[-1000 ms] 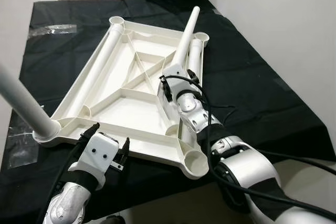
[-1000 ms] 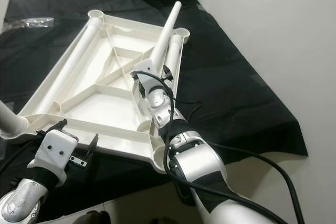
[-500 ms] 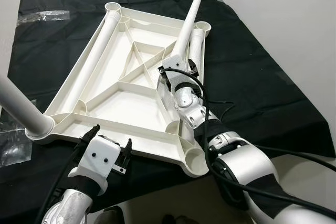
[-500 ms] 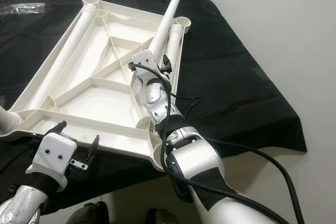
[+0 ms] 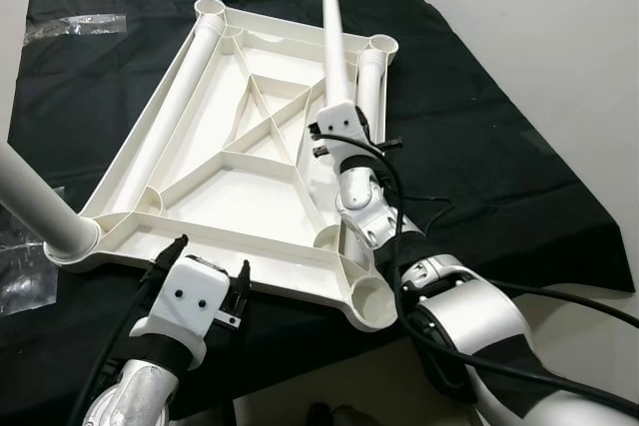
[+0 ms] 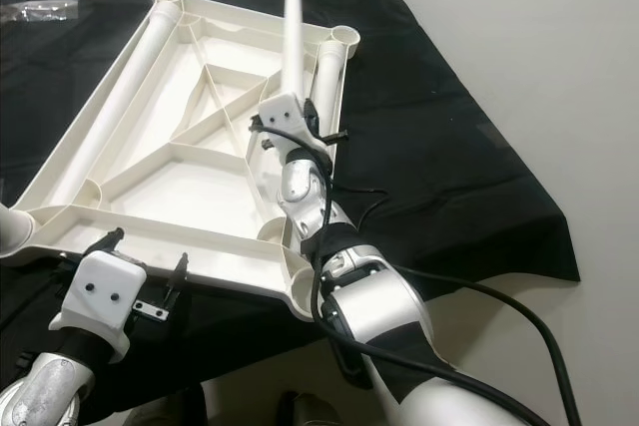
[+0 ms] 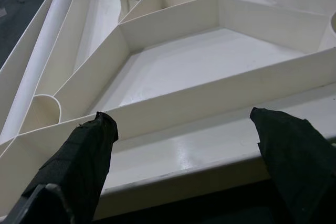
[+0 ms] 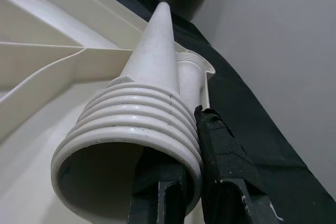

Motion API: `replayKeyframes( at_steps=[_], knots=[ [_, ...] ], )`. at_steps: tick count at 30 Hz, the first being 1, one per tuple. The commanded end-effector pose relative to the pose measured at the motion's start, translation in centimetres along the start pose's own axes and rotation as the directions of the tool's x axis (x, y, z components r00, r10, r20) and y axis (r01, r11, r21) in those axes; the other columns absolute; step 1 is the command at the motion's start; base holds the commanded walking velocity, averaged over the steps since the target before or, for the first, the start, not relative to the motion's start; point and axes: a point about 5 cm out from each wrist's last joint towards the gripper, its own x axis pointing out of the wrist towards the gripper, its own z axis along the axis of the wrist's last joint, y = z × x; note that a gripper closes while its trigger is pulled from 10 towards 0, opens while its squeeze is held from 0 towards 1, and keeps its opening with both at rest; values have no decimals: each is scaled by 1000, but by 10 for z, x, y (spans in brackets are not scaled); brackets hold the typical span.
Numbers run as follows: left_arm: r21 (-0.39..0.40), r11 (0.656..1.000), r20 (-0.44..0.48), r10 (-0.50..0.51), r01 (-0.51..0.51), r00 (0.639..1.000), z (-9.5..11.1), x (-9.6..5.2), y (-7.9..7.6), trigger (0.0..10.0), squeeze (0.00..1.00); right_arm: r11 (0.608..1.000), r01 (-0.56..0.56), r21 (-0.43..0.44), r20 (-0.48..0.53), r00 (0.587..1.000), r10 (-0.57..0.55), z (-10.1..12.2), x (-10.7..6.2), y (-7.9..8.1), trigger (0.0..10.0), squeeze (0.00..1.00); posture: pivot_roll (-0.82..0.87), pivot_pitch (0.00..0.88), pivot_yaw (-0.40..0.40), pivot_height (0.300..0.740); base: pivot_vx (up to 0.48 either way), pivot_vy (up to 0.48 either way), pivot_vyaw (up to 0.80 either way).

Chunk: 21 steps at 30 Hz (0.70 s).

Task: Building children table

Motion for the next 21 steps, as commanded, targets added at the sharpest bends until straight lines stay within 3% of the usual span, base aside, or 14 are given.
replayKeyframes(
  at_steps=[1,5,6,7,8,10,11,12,13,16,17,18,20,21],
  knots=[
    [-8,1000,-79,-10,9,997,-15,0,-4,10000,0,999,30,35,-12,999,-29,-6,0,-7,0,0,74,199,-152,740,0,0,0],
    [-42,999,-82,6,-9,997,-20,8,-4,10000,0,980,121,161,64,989,-132,3,9,-40,0,0,47,160,-141,740,0,0,0],
    [-43,999,-71,6,-9,997,-19,12,-4,10000,0,963,121,242,73,987,-143,6,12,-50,0,0,44,129,-132,740,0,0,0],
    [-43,999,-71,6,-9,997,-19,12,-4,10000,0,963,121,242,73,987,-143,6,12,-50,0,0,44,129,-132,740,0,0,0],
    [-45,999,-63,7,-10,998,-18,14,-4,10000,0,948,118,296,80,986,-147,8,13,-57,0,0,44,129,-132,740,0,0,0],
    [-68,998,-47,11,-14,999,-17,21,-1,10000,0,851,67,521,29,995,-95,9,18,-73,0,0,36,92,-124,740,0,0,0],
    [-68,998,-47,11,-14,999,-17,21,-1,10000,0,851,67,521,29,995,-95,9,18,-73,0,0,36,92,-124,740,0,0,0],
    [-97,995,-45,17,-21,999,-18,26,0,10000,0,797,38,602,15,998,-59,9,20,-79,0,0,19,58,-114,740,0,0,0],
    [-97,995,-45,17,-21,999,-18,26,0,10000,0,797,38,602,15,998,-59,9,20,-79,0,0,19,58,-114,740,0,0,0],
    [-241,970,-24,30,-35,999,-20,41,6,10000,0,617,-65,785,58,998,31,8,24,-106,0,0,-8,0,-98,740,0,0,0],
    [-269,963,-14,29,-32,999,-19,43,6,10000,0,579,-94,810,79,996,51,9,23,-111,0,0,-8,0,-98,740,0,0,0],
    [-269,963,-14,29,-32,999,-19,43,6,10000,0,579,-94,810,79,996,51,9,23,-111,0,0,-8,0,-98,740,0,0,0],
    [-369,929,25,7,2,1000,-12,50,6,10000,0,521,-218,826,150,974,169,2,14,-113,0,0,-24,0,-87,740,0,0,0],
    [-369,929,25,7,2,1000,-12,50,6,10000,0,521,-218,826,150,974,169,2,14,-113,0,0,-24,0,-87,740,0,0,0]
  ],
)
